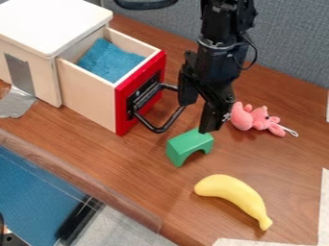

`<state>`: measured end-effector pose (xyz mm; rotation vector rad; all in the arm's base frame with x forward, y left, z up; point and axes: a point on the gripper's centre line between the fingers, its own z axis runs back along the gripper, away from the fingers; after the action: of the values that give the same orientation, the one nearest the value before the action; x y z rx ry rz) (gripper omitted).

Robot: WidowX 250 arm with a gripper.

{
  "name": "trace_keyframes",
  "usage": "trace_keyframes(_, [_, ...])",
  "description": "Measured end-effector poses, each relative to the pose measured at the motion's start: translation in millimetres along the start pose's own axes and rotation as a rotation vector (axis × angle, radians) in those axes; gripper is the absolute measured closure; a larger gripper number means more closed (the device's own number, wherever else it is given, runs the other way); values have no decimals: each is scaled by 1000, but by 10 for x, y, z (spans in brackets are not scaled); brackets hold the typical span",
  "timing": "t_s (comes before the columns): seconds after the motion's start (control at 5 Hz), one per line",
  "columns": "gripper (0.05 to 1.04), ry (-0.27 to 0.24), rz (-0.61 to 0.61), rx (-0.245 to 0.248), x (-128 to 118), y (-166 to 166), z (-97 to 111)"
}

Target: Take the green object and put it in the drawer

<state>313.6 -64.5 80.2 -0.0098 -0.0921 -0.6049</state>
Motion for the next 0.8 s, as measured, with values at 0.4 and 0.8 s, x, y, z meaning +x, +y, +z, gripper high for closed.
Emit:
trace_keyframes(0.4, [83,16,11,22,-56,-51,-206])
trace_keyframes(0.8, [83,-5,81,61,-67,-56,-348])
